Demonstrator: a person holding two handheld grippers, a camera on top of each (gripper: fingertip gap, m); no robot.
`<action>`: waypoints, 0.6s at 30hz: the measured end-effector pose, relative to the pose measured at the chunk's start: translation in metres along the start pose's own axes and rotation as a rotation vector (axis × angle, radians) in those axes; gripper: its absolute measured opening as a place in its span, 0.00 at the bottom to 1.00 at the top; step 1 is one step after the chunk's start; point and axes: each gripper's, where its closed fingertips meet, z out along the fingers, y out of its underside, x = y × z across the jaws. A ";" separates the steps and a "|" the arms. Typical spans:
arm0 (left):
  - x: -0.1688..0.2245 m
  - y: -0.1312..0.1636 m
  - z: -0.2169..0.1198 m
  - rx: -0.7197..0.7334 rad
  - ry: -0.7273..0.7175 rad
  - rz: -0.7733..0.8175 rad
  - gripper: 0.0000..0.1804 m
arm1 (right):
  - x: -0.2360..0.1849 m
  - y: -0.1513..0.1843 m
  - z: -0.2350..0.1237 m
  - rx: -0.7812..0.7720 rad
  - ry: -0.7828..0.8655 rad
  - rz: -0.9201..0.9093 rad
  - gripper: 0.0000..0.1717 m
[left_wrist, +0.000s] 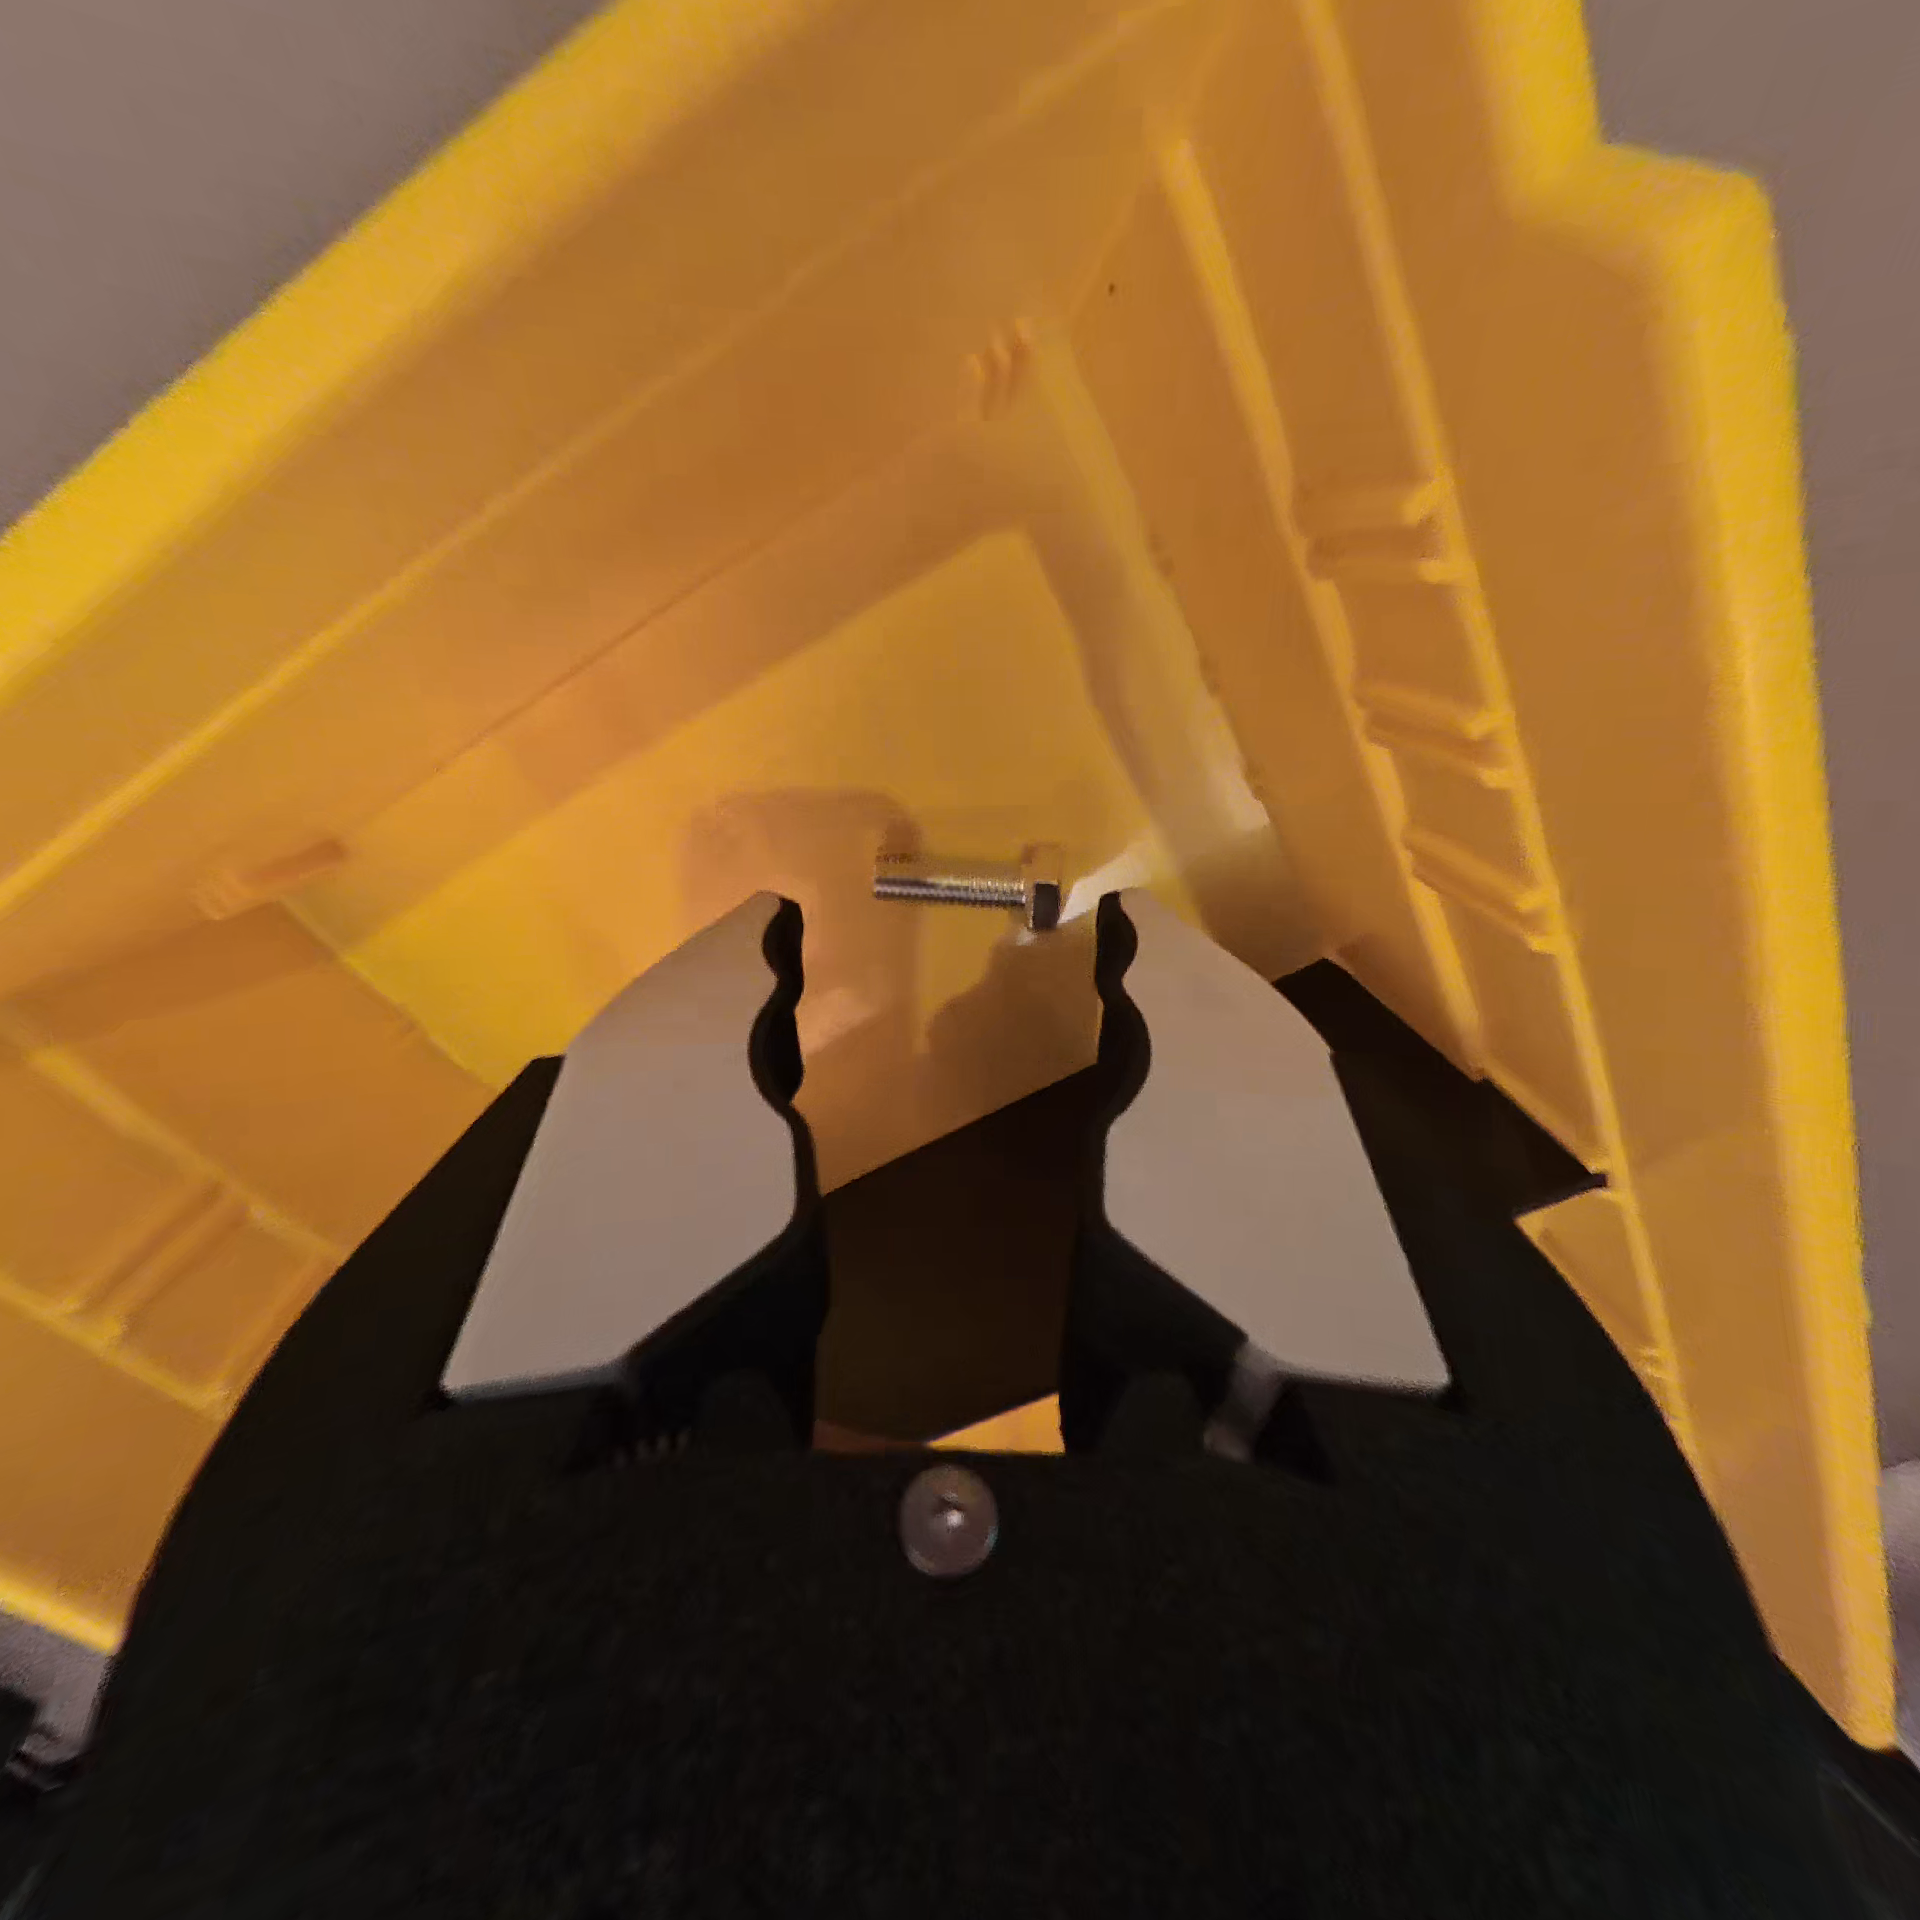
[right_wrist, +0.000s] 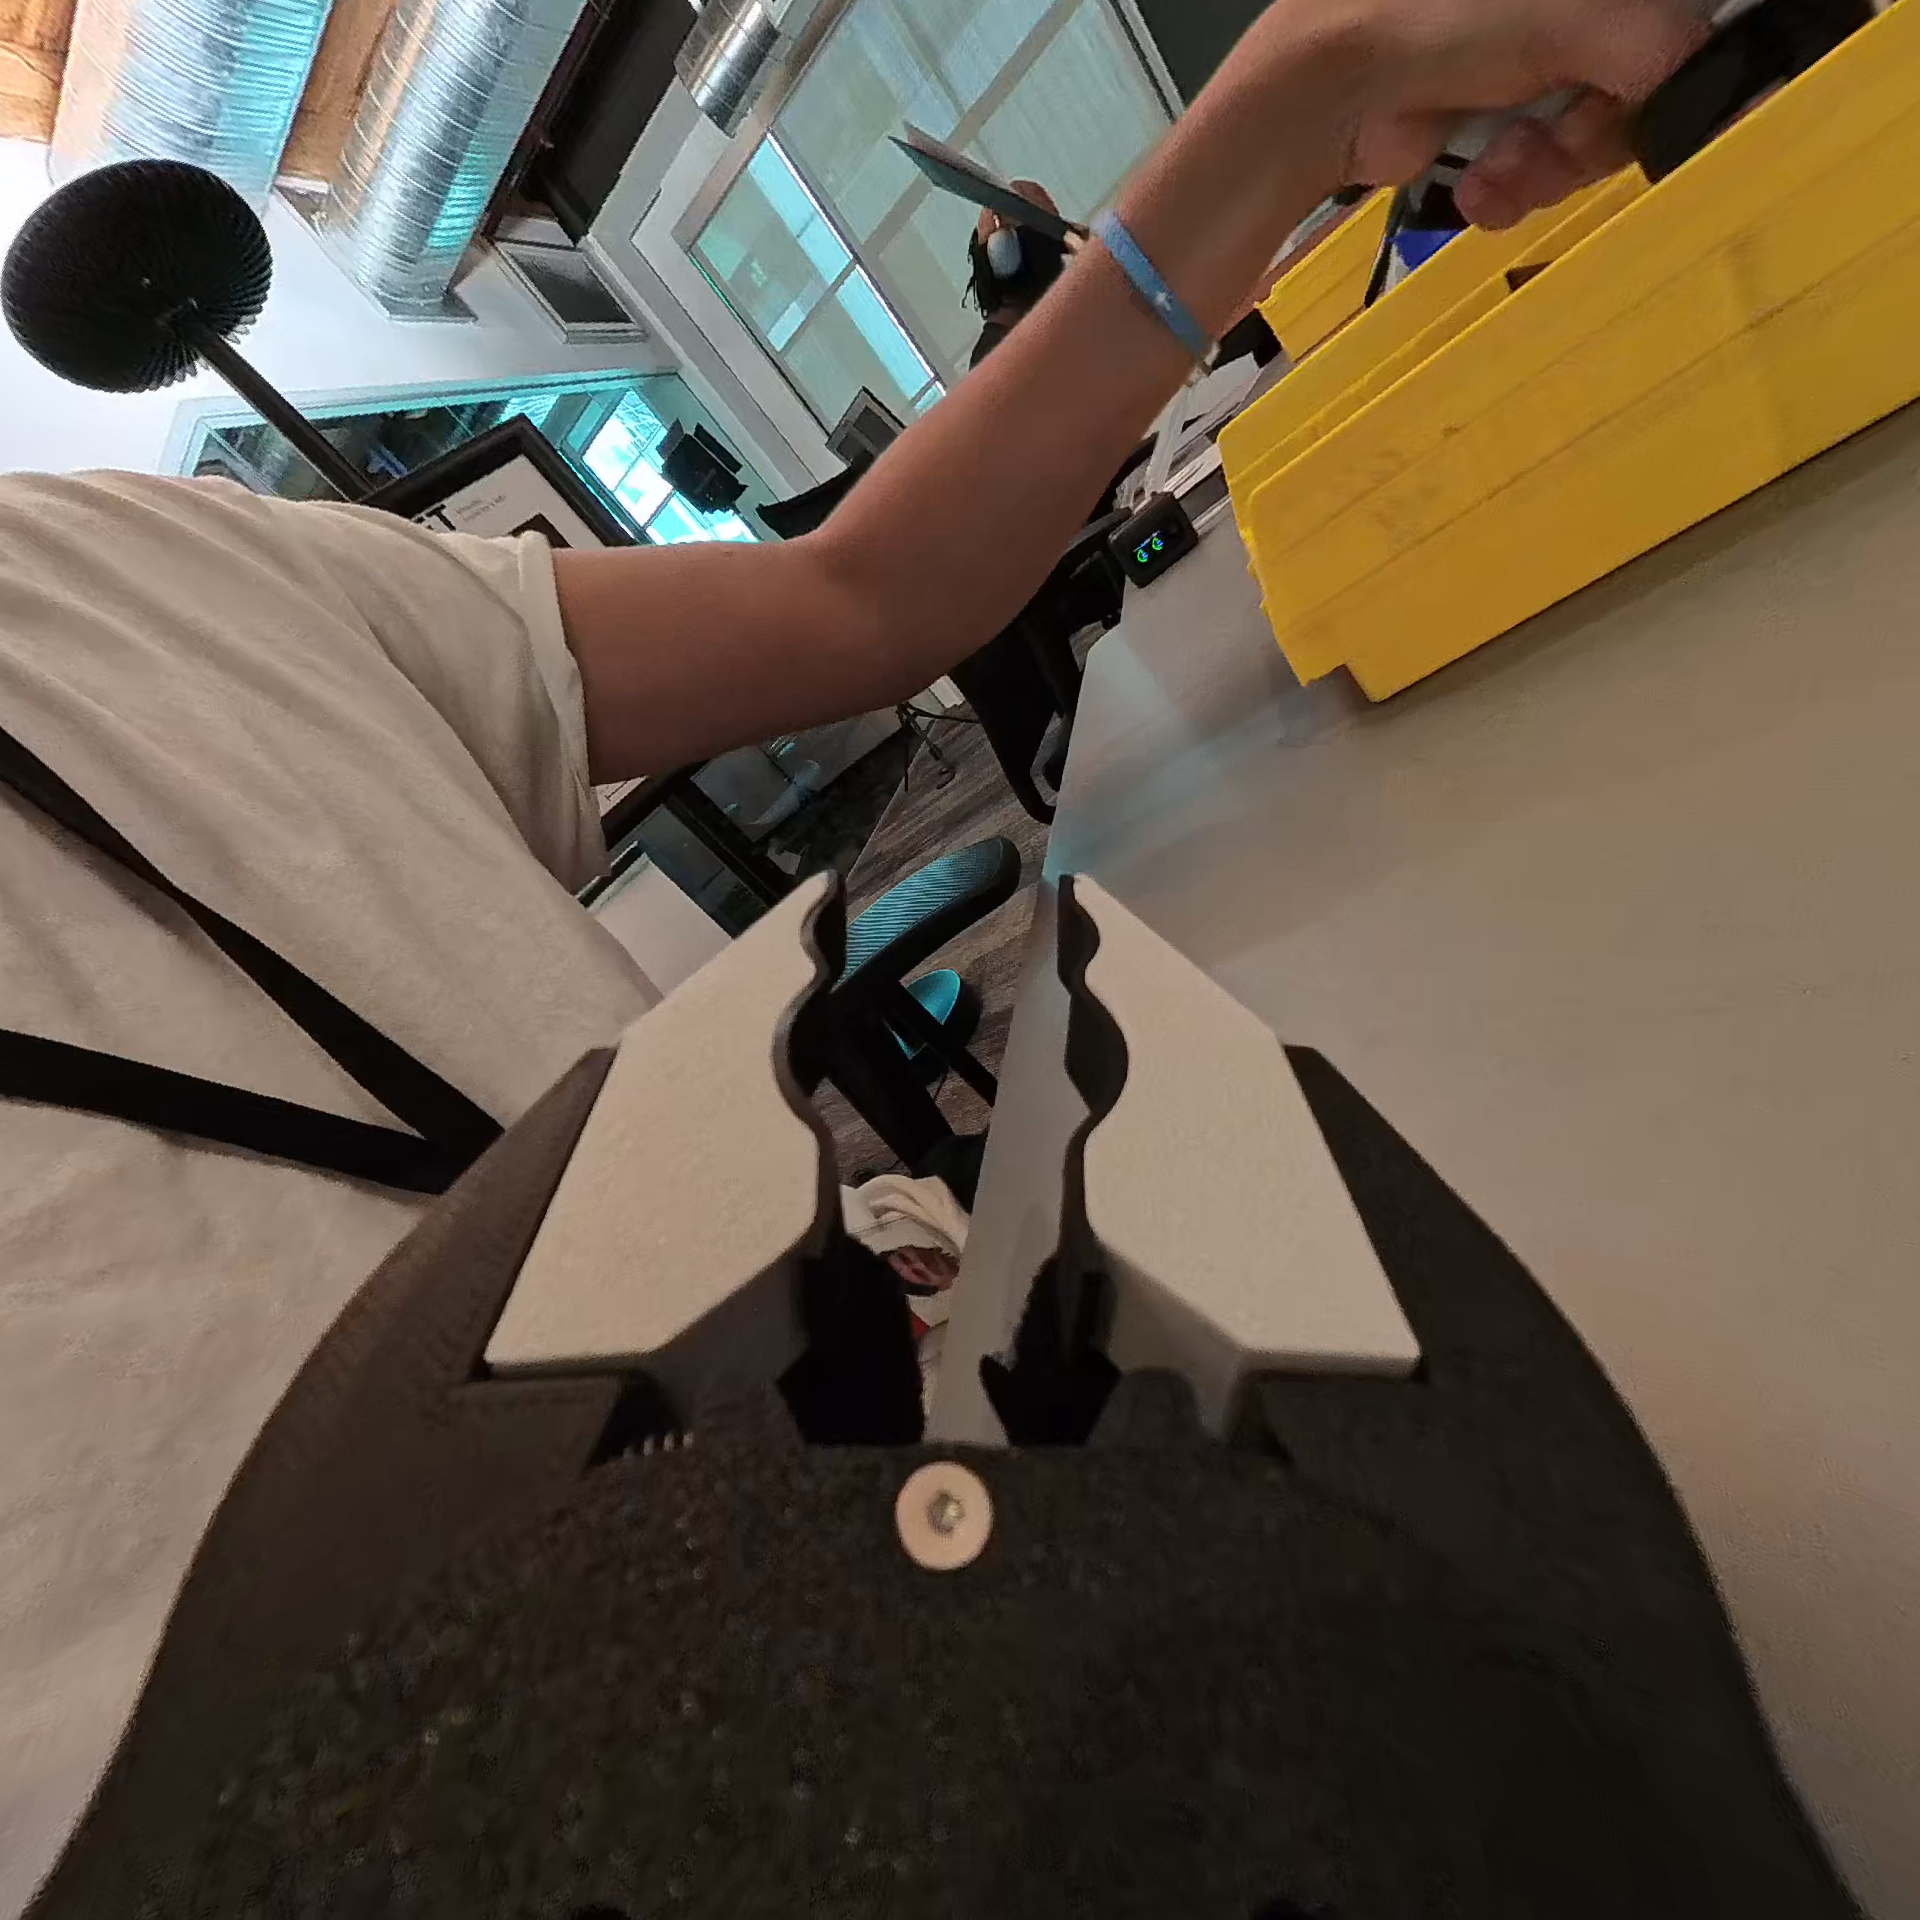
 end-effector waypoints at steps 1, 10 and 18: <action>0.000 0.000 0.003 -0.011 -0.003 0.003 0.30 | 0.000 0.000 0.000 -0.001 0.002 -0.009 0.23; 0.002 0.007 0.010 -0.054 0.025 0.064 0.04 | -0.001 0.003 0.000 -0.014 0.000 -0.016 0.23; -0.007 0.012 -0.023 0.082 -0.027 0.206 0.03 | -0.003 0.004 0.002 -0.018 -0.008 -0.014 0.23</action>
